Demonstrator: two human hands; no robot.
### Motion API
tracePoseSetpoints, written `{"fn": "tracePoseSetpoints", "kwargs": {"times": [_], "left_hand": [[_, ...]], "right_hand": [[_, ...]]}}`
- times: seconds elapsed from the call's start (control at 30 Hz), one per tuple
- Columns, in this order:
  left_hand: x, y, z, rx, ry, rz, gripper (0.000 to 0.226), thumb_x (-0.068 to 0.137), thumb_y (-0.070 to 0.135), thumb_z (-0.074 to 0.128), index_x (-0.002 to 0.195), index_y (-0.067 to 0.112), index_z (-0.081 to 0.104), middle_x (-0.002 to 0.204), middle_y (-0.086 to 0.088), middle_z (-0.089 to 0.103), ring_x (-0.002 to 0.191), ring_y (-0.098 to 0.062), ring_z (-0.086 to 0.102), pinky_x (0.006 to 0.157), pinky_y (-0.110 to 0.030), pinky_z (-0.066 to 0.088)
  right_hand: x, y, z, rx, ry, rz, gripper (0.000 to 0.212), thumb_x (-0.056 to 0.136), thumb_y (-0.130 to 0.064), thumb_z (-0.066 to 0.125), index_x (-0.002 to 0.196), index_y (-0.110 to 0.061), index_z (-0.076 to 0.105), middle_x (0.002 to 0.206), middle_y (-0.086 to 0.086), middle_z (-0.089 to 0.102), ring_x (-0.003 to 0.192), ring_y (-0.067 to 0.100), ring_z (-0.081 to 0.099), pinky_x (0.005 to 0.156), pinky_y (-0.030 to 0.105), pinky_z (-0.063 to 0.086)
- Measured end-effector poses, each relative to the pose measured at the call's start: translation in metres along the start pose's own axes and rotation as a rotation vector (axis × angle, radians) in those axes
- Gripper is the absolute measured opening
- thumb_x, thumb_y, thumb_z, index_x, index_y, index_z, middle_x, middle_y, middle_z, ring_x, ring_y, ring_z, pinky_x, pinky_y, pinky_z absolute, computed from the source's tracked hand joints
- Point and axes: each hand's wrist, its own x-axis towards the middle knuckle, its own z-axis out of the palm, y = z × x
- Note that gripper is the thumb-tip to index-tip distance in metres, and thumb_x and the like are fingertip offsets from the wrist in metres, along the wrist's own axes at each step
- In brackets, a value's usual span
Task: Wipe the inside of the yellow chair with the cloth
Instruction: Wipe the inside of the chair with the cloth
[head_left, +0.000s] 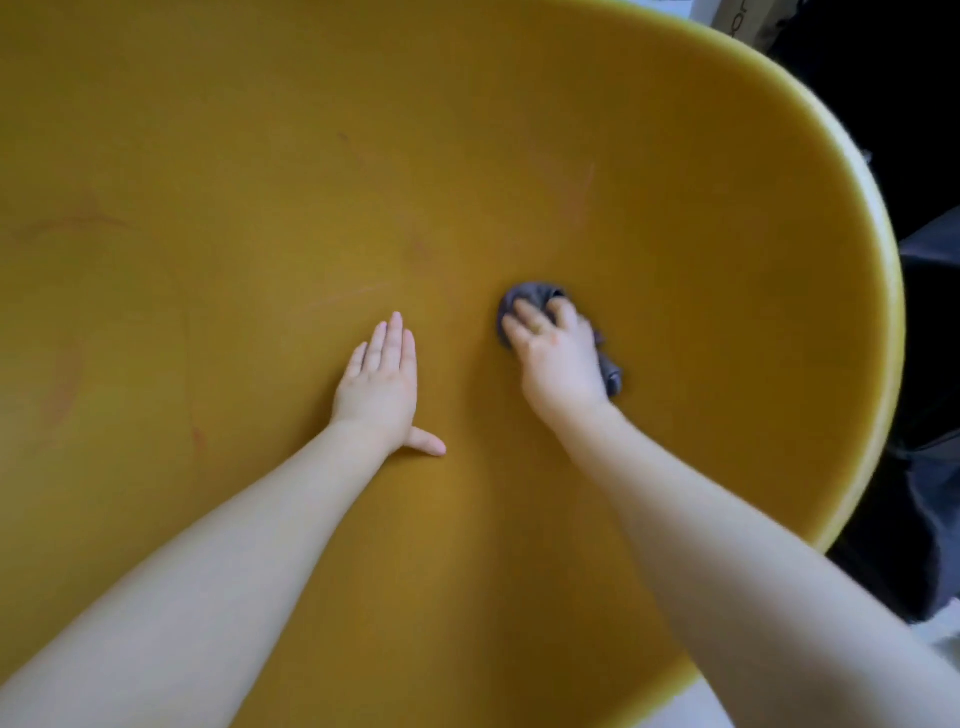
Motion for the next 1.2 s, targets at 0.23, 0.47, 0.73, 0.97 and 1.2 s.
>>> {"fn": "tracePoseSetpoints", "kwargs": {"times": [0.23,0.47,0.73,0.97,1.2], "left_hand": [[0.004,-0.006,0.002,-0.106,-0.057,-0.018,0.139,0.058,0.074,0.066,0.147,0.0,-0.011,0.154,-0.014,-0.022,0.145,-0.023,-0.009,0.117,-0.032,0.004],[0.002,-0.009,0.003,-0.122,-0.061,-0.003,0.139,0.058,0.074,0.066,0.147,0.001,-0.011,0.154,-0.015,-0.021,0.145,-0.024,-0.009,0.117,-0.035,0.007],[-0.001,-0.005,-0.003,-0.062,-0.079,-0.023,0.137,0.06,0.075,0.063,0.147,0.0,-0.011,0.154,-0.015,-0.021,0.145,-0.024,-0.008,0.118,-0.034,0.003],[-0.001,0.029,-0.025,0.193,0.047,0.37,0.126,0.07,0.037,0.079,0.147,0.021,-0.02,0.152,-0.006,-0.03,0.143,-0.025,-0.018,0.117,-0.037,-0.003],[0.006,0.054,-0.037,-0.005,-0.063,0.501,0.116,0.074,0.047,0.072,0.149,0.022,-0.013,0.155,-0.004,-0.024,0.146,-0.021,-0.004,0.117,-0.031,0.005]], "right_hand": [[0.012,0.029,-0.02,-0.191,-0.089,-0.171,0.036,0.081,-0.003,0.05,0.114,-0.001,0.064,0.124,0.022,0.058,0.106,0.041,0.056,0.084,0.039,0.046],[0.061,0.076,-0.081,-0.206,0.114,0.079,0.04,0.099,-0.01,0.033,0.139,-0.009,0.038,0.151,0.012,0.026,0.138,0.039,0.012,0.109,0.045,0.009],[-0.002,0.006,-0.021,-0.145,-0.249,-0.193,0.045,0.091,0.0,0.04,0.134,-0.011,0.047,0.146,0.009,0.037,0.126,0.037,0.032,0.101,0.043,0.031],[0.006,0.079,-0.103,-0.441,-0.073,-0.124,0.035,0.097,-0.008,0.035,0.129,-0.005,0.048,0.139,0.014,0.044,0.126,0.036,0.034,0.099,0.044,0.027],[0.022,0.094,-0.139,-0.446,0.001,-0.01,0.033,0.096,-0.01,0.036,0.124,-0.007,0.053,0.137,0.01,0.046,0.126,0.032,0.032,0.102,0.038,0.017]]}}
